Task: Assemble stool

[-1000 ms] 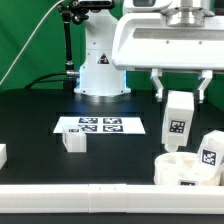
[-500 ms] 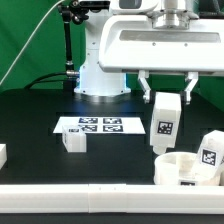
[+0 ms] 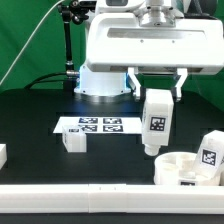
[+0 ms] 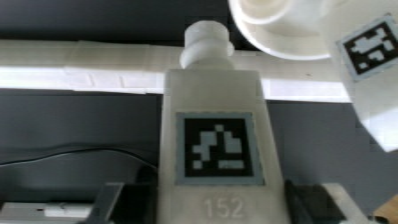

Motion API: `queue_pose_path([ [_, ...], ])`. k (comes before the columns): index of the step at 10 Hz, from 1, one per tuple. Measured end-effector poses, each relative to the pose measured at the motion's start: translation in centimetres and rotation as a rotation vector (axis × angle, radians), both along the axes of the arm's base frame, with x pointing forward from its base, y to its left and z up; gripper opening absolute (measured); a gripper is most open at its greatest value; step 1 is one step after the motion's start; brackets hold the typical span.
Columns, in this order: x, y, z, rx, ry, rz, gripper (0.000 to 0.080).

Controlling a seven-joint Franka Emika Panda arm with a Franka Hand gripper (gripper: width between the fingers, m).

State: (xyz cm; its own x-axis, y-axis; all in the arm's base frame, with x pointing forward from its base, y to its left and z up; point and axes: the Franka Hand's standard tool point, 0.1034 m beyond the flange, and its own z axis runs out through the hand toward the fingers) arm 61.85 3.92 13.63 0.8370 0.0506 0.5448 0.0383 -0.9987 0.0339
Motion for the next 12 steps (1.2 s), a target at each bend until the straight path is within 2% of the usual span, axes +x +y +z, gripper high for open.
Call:
queue_pose_path([
  [1, 0.1, -0.7, 0.0, 0.001, -0.007, 0.022, 0.0340],
  [2, 0.0, -0.4, -0.1, 0.028, -0.002, 0.010, 0.0340],
  [6, -0.3, -0.3, -0.5, 0.033, -0.005, 0.009, 0.0340],
  [9, -1.3, 2.3, -1.3, 0.056, -0.001, 0.030, 0.0340],
  [12, -1.3, 1.9, -1.3, 0.054, -0.001, 0.026, 0.0340],
])
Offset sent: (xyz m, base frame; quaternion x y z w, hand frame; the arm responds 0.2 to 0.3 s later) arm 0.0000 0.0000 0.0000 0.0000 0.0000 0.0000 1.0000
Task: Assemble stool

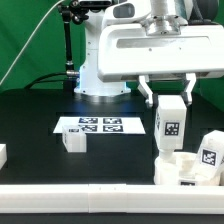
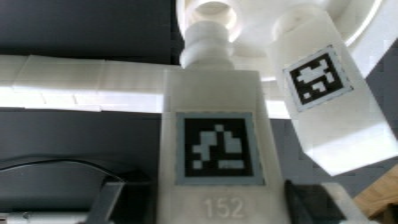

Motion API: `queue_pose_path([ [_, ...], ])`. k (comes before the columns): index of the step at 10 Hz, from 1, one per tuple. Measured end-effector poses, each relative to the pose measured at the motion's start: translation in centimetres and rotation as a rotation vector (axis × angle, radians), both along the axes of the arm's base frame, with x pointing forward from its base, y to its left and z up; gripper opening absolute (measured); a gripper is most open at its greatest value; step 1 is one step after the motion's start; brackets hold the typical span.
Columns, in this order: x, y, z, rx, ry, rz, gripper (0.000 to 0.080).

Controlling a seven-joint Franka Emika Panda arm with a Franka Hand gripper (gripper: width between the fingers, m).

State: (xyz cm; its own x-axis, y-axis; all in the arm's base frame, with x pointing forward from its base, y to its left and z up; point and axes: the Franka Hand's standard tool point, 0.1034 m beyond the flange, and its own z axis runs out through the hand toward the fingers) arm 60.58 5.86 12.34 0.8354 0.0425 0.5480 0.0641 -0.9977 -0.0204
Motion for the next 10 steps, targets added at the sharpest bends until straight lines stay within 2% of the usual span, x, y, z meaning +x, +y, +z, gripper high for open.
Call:
queue_pose_path([
  [5, 0.3, 0.8, -1.1, 0.003, 0.003, 0.010, 0.0340],
  [10, 0.3, 0.7, -1.3, 0.000, 0.005, 0.013, 0.0340],
])
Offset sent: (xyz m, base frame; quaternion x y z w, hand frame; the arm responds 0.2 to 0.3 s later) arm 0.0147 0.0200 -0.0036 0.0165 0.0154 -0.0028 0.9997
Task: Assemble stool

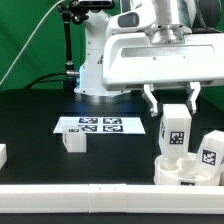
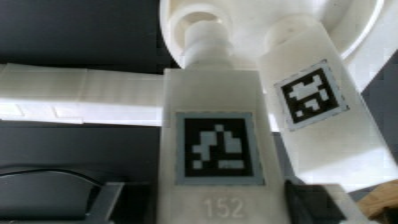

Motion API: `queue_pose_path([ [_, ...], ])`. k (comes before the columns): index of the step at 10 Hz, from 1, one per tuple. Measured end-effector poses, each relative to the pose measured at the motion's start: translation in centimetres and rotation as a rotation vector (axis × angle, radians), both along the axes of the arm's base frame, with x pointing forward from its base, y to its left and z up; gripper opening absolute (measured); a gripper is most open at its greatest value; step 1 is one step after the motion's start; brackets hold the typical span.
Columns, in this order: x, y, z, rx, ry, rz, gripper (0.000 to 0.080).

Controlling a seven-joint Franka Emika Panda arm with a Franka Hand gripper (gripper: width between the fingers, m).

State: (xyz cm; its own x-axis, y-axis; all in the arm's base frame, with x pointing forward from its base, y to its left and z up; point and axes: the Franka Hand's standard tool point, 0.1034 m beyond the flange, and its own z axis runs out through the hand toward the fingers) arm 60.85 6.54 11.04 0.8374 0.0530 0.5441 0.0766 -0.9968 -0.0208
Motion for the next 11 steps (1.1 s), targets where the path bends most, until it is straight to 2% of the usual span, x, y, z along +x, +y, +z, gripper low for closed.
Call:
queue_pose_path([
  [7, -0.4, -0.3, -1.3, -0.003, 0.014, -0.003, 0.0340],
  [11, -0.7, 0.0, -1.5, -0.004, -0.045, -0.029, 0.0340],
])
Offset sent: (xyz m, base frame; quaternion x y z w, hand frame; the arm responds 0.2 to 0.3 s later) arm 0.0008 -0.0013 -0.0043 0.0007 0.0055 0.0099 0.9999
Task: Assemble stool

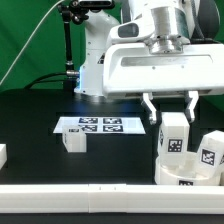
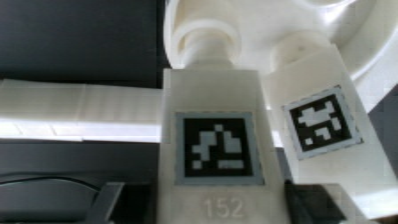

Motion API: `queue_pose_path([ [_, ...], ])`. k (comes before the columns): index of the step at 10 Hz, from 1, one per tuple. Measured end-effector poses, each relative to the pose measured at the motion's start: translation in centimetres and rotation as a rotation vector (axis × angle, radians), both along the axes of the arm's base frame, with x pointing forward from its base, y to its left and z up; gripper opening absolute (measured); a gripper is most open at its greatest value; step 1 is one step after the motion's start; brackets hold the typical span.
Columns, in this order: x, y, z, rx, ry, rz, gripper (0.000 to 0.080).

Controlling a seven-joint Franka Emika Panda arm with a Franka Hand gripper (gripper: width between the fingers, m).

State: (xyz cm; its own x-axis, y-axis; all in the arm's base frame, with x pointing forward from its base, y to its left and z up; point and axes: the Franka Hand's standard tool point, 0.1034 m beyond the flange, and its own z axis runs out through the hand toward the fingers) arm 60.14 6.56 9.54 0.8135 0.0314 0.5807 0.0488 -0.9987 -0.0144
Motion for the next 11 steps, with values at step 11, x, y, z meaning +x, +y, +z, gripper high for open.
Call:
queue_pose_path([
  [11, -0.32, 0.32, 0.02, 0.008, 0.045, 0.006, 0.0643],
])
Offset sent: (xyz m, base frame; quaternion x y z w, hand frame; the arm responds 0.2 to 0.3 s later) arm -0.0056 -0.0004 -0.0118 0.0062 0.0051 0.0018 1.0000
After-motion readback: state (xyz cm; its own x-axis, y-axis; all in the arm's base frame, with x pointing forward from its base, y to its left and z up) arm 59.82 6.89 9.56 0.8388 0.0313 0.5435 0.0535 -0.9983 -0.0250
